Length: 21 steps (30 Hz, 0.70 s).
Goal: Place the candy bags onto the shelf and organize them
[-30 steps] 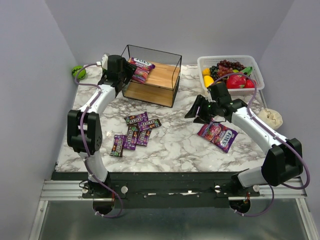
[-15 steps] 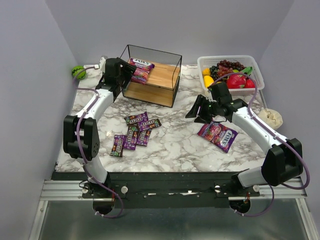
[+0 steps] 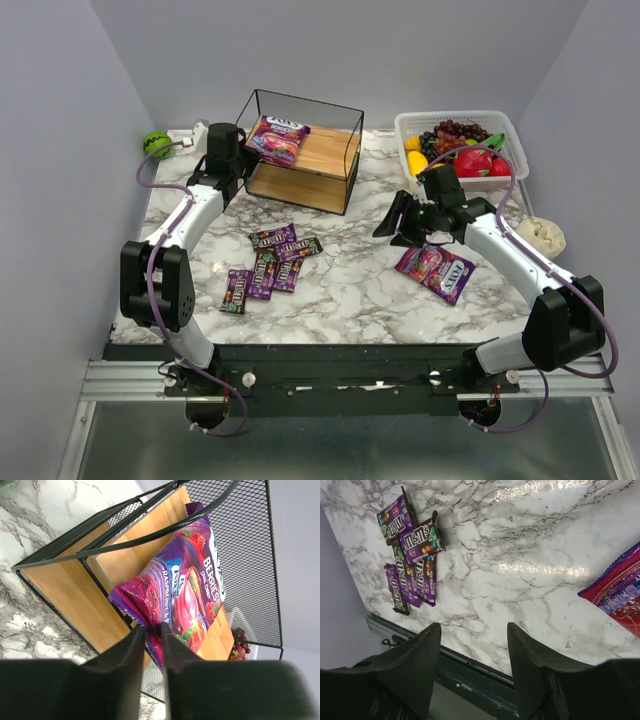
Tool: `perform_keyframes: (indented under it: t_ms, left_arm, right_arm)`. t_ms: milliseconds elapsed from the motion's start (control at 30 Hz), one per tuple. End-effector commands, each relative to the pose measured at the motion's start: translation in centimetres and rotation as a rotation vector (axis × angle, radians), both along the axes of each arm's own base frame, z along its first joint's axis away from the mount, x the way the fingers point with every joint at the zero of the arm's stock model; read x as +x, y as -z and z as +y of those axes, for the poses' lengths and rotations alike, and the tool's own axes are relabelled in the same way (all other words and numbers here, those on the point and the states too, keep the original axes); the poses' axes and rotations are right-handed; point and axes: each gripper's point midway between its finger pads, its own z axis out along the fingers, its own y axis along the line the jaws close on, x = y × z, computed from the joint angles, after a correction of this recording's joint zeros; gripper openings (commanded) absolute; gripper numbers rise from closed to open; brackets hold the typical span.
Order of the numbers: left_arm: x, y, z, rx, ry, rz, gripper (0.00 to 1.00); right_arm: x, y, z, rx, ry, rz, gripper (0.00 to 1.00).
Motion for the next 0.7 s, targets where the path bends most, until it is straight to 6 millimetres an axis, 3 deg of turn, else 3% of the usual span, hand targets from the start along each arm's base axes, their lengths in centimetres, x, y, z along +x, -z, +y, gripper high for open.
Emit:
perform_keyframes:
  t_ms: [0,133,300,600,633,667]
  left_arm:
    - [0.5,-1.8,0.9,0.02,-0.037,-0.028,0.16]
    - [1.5,-1.4,0.7,0.02,-0.037,-0.017,0.0]
    - [2.5,-1.2,1.0,0.033,-0.059,-0.01,0.0]
    - [3.3,-0.2,1.3,0.047,-0.075,0.004,0.0]
    - [3.3,-0.4,1.1,0.045,-0.067,-0.003,0.07]
    - [3.2,-0.7,0.8,0.044,-0.052,-0.014,0.22]
  right_arm:
    - [-0.4,1.0,-0.4,-0.012,-0.011,0.036,0.64]
    - [-0.1,1.0,-0.6,-0.018,-0.002,0.031,0.64]
    - [0.4,1.4,-1.8,-0.043,0.034,0.032,0.64]
    - [0.9,4.5,-8.5,-0.18,0.199,0.104,0.63]
    - [0.9,4.9,-9.7,-0.19,0.234,0.117,0.63]
    - [0.9,5.1,-10.4,-0.203,0.25,0.12,0.63]
